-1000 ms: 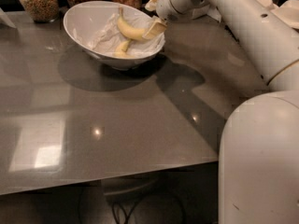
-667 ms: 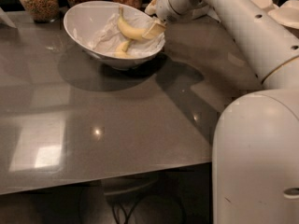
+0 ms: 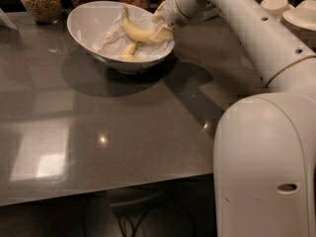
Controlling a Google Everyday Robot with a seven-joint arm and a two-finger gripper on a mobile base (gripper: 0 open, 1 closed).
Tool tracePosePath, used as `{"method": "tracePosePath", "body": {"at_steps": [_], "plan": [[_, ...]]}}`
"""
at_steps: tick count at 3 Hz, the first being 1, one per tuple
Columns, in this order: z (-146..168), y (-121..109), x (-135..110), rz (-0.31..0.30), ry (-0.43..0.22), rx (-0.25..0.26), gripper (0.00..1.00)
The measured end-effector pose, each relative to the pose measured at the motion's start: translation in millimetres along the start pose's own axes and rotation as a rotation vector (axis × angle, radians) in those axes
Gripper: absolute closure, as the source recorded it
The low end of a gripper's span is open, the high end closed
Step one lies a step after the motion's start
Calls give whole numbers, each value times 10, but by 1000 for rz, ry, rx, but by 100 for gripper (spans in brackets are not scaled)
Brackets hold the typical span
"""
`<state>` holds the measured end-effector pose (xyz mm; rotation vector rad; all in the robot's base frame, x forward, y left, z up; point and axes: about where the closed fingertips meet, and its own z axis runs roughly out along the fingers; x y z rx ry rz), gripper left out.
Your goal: Pick banana from white bowl
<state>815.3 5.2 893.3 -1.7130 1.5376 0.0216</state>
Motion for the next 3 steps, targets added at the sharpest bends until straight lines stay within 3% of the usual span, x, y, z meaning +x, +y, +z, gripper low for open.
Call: {"method": "tracePosePath", "body": {"at_steps": [3], "plan": [[244,133,27,5,2,-86,49]]}}
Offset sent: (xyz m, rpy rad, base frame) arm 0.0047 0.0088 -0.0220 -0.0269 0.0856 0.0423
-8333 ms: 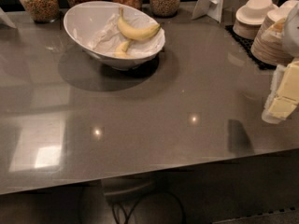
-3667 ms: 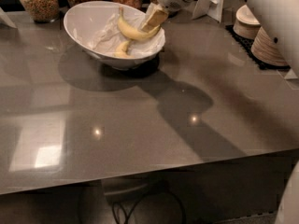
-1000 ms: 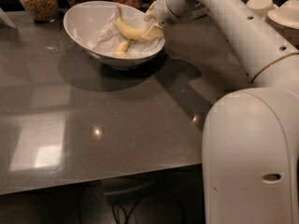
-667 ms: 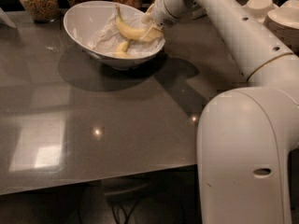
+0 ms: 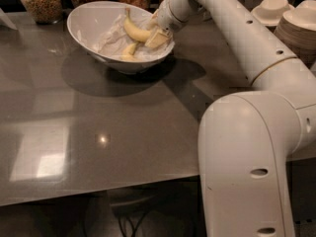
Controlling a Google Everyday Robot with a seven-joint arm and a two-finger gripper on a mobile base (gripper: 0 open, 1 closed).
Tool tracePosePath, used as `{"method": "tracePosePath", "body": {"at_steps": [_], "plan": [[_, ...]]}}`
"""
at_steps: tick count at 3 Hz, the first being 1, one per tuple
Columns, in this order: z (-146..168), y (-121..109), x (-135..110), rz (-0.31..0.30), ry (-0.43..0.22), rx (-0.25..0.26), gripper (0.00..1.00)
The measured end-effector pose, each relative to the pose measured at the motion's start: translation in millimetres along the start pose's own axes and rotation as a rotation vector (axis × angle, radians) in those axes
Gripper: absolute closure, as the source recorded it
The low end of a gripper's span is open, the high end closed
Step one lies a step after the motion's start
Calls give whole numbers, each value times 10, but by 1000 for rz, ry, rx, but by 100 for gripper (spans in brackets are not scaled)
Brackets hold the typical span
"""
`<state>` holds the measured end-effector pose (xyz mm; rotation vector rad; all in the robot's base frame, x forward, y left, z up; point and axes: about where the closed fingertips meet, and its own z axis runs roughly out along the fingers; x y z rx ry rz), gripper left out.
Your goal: Pick banana from white bowl
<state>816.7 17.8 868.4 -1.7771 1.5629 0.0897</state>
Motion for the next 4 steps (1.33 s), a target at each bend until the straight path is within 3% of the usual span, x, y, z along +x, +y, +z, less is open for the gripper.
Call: {"method": "tracePosePath", "body": {"at_steps": [1,3,4], "plan": [[32,11,5,0,1,-12,49],[64,13,0,-6,6,-26,92],[-98,-37,-66,-30,-12,21,100]]}}
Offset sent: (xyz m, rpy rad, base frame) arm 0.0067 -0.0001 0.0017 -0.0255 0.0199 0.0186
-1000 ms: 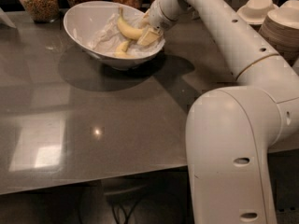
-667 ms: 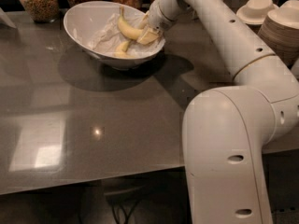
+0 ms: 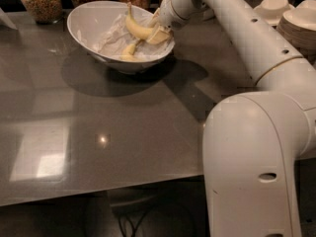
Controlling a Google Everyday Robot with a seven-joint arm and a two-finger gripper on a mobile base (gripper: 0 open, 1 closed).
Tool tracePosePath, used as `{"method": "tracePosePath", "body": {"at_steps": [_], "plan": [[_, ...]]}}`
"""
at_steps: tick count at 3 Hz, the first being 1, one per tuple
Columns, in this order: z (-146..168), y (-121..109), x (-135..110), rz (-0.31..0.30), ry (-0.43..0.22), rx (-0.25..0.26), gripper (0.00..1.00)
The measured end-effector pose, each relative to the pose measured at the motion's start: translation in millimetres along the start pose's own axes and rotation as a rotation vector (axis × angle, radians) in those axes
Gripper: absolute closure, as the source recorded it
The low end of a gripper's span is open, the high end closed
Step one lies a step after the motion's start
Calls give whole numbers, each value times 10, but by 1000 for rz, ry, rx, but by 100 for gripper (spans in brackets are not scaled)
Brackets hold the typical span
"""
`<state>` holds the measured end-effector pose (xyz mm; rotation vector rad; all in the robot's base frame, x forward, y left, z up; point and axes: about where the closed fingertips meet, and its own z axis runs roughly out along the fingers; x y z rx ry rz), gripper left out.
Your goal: Pick banana from white bowl
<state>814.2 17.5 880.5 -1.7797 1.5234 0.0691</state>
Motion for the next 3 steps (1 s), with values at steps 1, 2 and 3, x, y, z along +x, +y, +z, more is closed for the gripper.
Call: {"method": "tracePosePath", "body": {"at_steps": [1,2,3], "plan": [[-170,-5,-93,-22,-20,42,100],[-443,50,-249,-47,-56,103,100],[-686,205,-374,-64,-91,135,100]]}}
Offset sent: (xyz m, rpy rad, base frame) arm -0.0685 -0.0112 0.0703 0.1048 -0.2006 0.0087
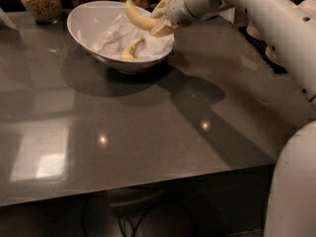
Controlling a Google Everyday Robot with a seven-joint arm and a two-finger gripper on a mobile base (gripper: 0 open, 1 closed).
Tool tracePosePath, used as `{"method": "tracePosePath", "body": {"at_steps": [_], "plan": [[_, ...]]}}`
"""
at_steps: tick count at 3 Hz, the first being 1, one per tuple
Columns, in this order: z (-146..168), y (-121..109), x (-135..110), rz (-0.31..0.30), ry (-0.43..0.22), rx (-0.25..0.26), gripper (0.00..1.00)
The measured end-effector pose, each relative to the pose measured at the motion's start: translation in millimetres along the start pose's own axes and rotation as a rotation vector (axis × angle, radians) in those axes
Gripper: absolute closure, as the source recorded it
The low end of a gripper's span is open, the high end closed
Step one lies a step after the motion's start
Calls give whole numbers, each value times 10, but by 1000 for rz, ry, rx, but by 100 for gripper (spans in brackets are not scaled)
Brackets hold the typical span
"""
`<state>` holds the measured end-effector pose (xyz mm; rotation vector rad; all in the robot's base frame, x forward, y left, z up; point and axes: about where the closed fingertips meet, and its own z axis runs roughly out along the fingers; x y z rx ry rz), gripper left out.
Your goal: Pick banana from white bowl
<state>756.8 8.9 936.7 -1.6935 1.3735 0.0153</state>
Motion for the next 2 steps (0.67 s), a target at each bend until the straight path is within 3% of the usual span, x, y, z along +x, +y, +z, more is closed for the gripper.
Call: {"method": "tracePosePath", "body": {"at_steps": [2], "plan": [[-452,407,-226,29,-29,-15,100]]}}
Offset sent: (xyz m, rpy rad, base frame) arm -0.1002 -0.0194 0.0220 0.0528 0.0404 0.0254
